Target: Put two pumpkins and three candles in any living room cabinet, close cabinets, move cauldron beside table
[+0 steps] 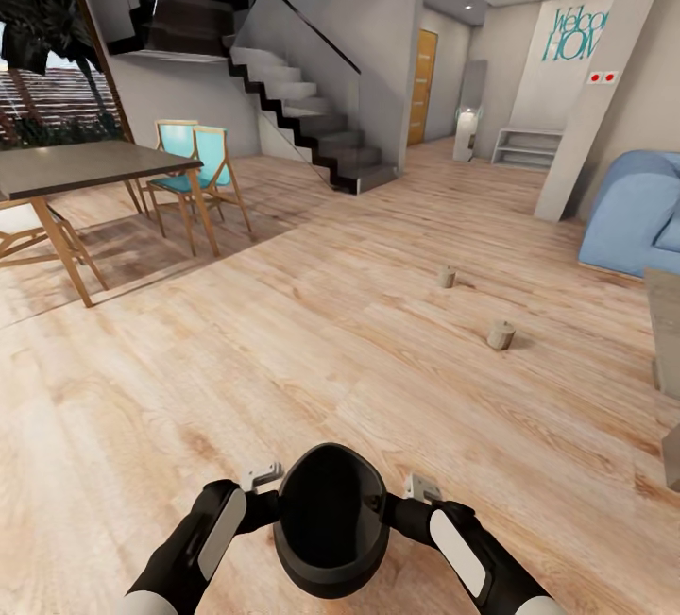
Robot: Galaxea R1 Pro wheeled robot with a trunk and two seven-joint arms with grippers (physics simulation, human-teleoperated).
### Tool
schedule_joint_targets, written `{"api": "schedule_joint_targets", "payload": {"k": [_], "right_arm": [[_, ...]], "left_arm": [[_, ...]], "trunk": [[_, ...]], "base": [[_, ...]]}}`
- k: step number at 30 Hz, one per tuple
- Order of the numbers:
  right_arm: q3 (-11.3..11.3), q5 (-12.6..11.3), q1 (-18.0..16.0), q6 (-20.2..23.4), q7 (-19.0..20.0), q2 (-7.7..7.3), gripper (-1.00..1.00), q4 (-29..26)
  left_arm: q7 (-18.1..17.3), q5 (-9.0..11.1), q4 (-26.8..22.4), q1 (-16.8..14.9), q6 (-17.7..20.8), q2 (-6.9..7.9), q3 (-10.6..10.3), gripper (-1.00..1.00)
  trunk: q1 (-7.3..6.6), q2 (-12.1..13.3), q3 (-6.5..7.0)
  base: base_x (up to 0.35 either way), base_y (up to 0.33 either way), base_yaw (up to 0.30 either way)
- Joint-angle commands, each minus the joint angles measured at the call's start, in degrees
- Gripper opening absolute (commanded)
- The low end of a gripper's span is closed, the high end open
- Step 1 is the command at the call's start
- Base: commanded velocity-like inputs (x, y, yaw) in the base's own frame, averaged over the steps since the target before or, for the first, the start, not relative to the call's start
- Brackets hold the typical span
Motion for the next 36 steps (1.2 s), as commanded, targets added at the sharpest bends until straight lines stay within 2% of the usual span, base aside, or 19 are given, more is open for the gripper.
{"api": "schedule_joint_targets", "payload": {"k": [1, 6, 12, 14, 18, 21, 36], "right_arm": [[0.1, -0.2, 0.0, 0.1, -0.1, -0.02, 1.0, -0.1], [0.1, -0.2, 0.0, -1.1, -0.2, 0.03, 1.0, -0.1], [0.1, -0.3, 0.0, -1.4, -0.6, 0.17, 1.0, 0.0], [0.1, -0.2, 0.0, -1.4, -0.7, 0.67, 1.0, -0.1], [0.1, -0.1, -1.8, -2.1, -3.3, 3.87, 1.0, 2.1], [0.1, 0.0, -2.7, -3.6, -5.2, 4.69, 1.0, 4.3], [0.0, -0.3, -2.9, -4.2, -6.4, 4.82, 1.0, 5.3]], "left_arm": [[-0.3, 0.6, 0.0, 0.0, 0.2, 0.01, -0.1, 1.0], [-5.1, 0.2, 0.0, 0.0, 0.1, 0.09, -0.3, 1.0], [-5.7, 0.1, 0.0, 0.0, 0.0, 0.09, -0.3, 1.0], [-5.7, 0.1, 0.0, -0.1, 0.0, 0.13, -0.3, 1.0], [-5.7, 0.1, 0.0, 0.0, 0.0, 0.19, -0.3, 1.0], [-5.7, 0.1, 0.0, 0.0, 0.0, 0.17, -0.3, 1.0], [-5.7, 0.1, 0.0, 0.0, 0.0, 0.18, -0.3, 1.0]], "trunk": [[-0.02, 0.0, -0.06], [-0.02, 0.0, -0.06], [-0.02, 0.0, -0.06], [-0.02, 0.0, -0.06], [-0.02, 0.0, -0.06], [-0.02, 0.0, -0.06], [-0.02, 0.0, -0.06]], "base": [[0.0, 0.0, 0.0], [0.0, 0.0, 0.0], [0.0, 0.0, 0.0], [0.0, 0.0, 0.0], [0.0, 0.0, 0.0], [0.0, 0.0, 0.0], [0.0, 0.0, 0.0]]}}
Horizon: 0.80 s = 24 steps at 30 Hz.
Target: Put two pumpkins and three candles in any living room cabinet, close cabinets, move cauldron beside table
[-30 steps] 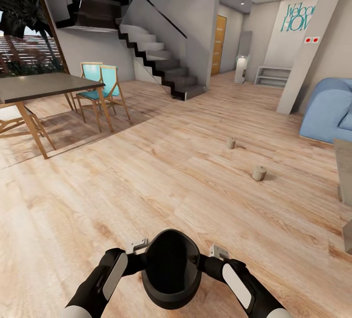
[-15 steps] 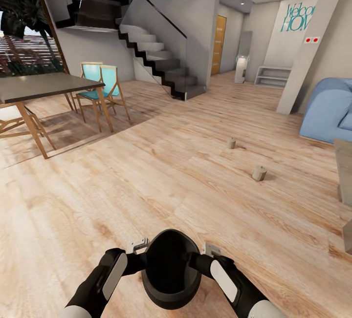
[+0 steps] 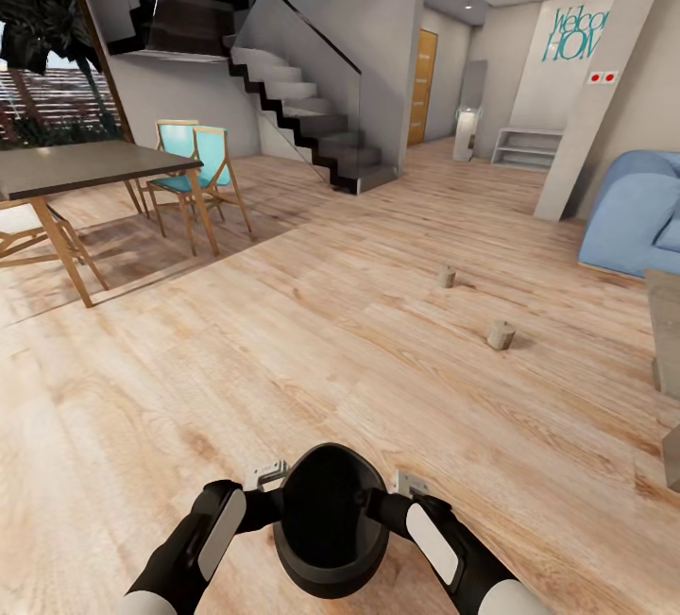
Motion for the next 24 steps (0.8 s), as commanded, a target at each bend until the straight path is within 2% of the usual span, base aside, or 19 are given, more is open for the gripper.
{"api": "schedule_joint_targets", "payload": {"k": [1, 6, 11, 22, 24], "right_arm": [[0.3, -0.6, 0.0, 0.1, -0.7, -0.04, 1.0, -0.1], [0.2, -0.7, 0.0, 0.1, -1.7, -0.05, 1.0, -0.1], [0.2, -0.7, 0.0, 0.1, -2.0, -0.05, 1.0, -0.1], [0.2, -0.6, 0.0, -0.9, -4.0, -0.03, 1.0, 0.3], [0.3, -0.6, 0.0, -1.1, -4.1, 0.02, 1.0, 1.0]], "left_arm": [[0.6, 0.6, -0.1, 0.0, 0.2, 0.02, -0.1, 1.0], [0.6, 0.7, 0.1, 0.0, 0.0, -0.06, -0.1, 1.0], [0.6, 0.6, 0.5, 0.0, -0.2, -0.07, 0.0, 1.0], [0.6, 0.6, 0.5, 0.0, -0.3, -0.07, 0.0, 1.0], [0.6, 0.6, 0.5, 0.0, -0.3, -0.07, 0.0, 1.0]], "trunk": [[-0.01, 0.0, -0.05], [-0.01, 0.0, -0.05], [0.12, -0.1, -1.16], [0.12, -0.1, -1.16], [0.17, -0.1, -1.6]], "base": [[0.0, 0.0, 0.0], [0.0, 0.0, 0.0], [0.0, 0.0, 0.0], [0.0, 0.0, 0.0], [0.0, 0.0, 0.0]]}}
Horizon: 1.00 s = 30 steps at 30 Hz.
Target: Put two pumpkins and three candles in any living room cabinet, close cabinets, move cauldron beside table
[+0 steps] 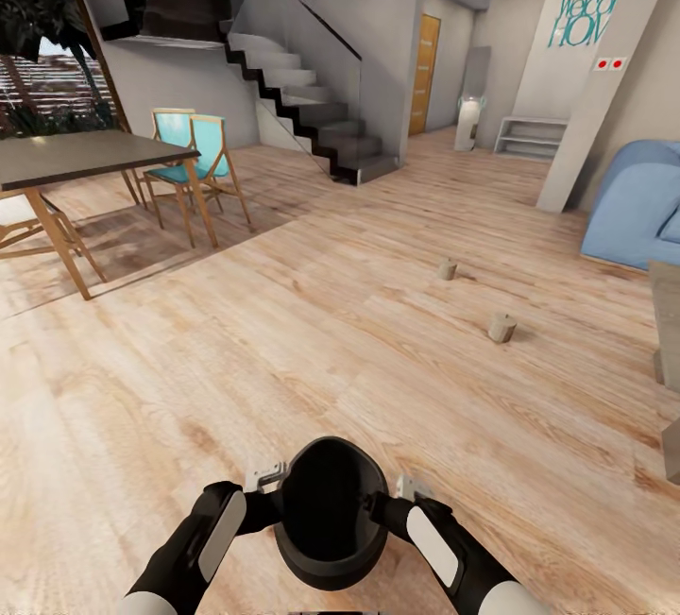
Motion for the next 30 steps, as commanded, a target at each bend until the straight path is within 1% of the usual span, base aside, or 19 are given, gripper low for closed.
{"api": "schedule_joint_targets", "payload": {"k": [1, 13, 16, 20, 22, 30], "right_arm": [[0.3, -0.6, 0.0, 0.0, -0.6, -0.03, 1.0, 0.0], [0.3, -0.5, 0.0, -0.1, -0.6, -0.03, 1.0, 0.3], [0.3, -0.4, 0.0, 0.0, -0.6, -0.02, 1.0, 0.3], [0.3, -0.4, 0.0, 0.0, -0.6, -0.03, 1.0, 0.3], [0.3, -0.3, 0.0, 0.0, -0.6, -0.04, 1.0, 0.3], [0.3, -0.2, 0.0, 0.0, -0.6, -0.05, 1.0, 0.3]], "left_arm": [[0.6, 0.6, -0.1, 0.0, 0.2, 0.02, -0.1, 1.0], [0.4, 1.0, 0.2, -0.1, 0.2, 0.02, -0.2, 1.0], [0.3, 0.9, 3.5, -1.3, -1.0, 0.02, -0.2, 1.0], [0.3, 0.9, 10.2, -3.8, -4.9, 0.02, -0.2, 1.0], [0.2, 0.9, 12.0, -4.4, -5.9, 0.02, -0.2, 1.0], [0.2, 0.9, 13.2, -4.8, -7.0, 0.02, -0.1, 1.0]], "trunk": [[0.01, 0.0, -0.28], [0.01, 0.0, -0.28], [0.01, 0.0, -0.28], [0.01, 0.0, -0.28], [0.01, 0.0, -0.28], [0.01, 0.0, -0.28]], "base": [[0.0, 0.0, 0.0], [0.0, 0.0, 0.0], [0.0, 0.0, 0.0], [0.0, 0.0, 0.0], [0.0, 0.0, 0.0], [0.0, 0.0, 0.0]]}}
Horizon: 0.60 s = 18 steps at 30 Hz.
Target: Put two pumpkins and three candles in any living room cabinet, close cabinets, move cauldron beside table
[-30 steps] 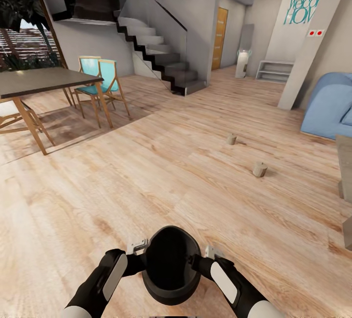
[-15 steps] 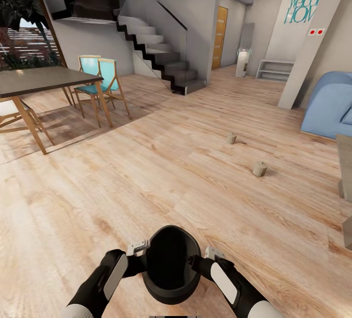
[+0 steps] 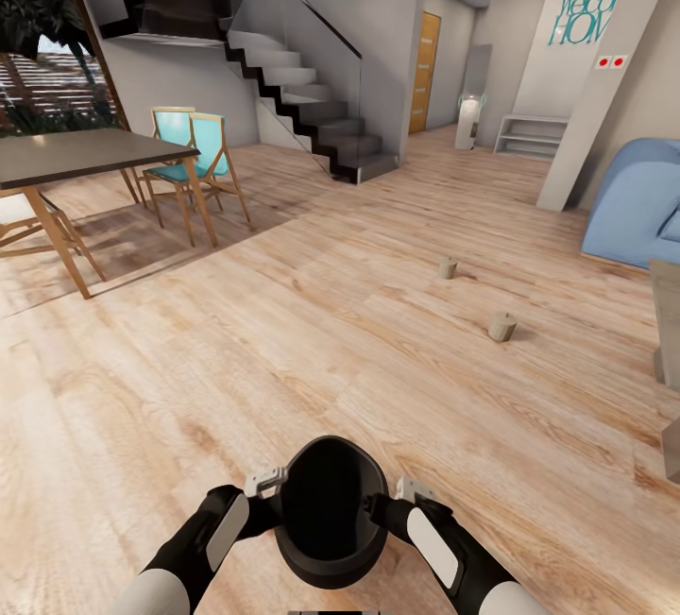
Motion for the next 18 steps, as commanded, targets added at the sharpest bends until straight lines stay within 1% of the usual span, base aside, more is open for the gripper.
{"api": "schedule_joint_targets", "payload": {"k": [1, 11, 15, 18], "right_arm": [[0.3, -0.6, 0.0, 0.1, -0.6, -0.03, 1.0, -0.1], [0.3, -0.7, 0.0, 0.0, -0.6, -0.02, 1.0, -0.1], [0.3, -0.8, -0.1, -2.0, -0.6, -0.01, 1.0, 0.8], [0.3, -0.8, -1.5, -3.3, -0.6, 0.03, 1.0, 3.5]], "left_arm": [[0.5, 0.6, -0.1, 0.0, 0.0, 0.03, -0.2, 1.0], [0.5, 0.6, -0.1, 0.0, -0.4, 0.03, -0.2, 1.0], [0.5, 0.6, -0.1, 0.0, -0.4, 0.03, -0.2, 1.0], [0.5, 0.6, -0.1, 0.0, -0.4, 0.03, -0.2, 1.0]], "trunk": [[-0.01, 0.0, -0.05], [-0.01, 0.0, -0.05], [-0.01, 0.0, -0.05], [-0.01, 0.0, -0.05]], "base": [[0.0, 0.0, 0.0], [0.0, 0.0, 0.0], [0.0, 0.0, 0.0], [0.0, 0.0, 0.0]]}}
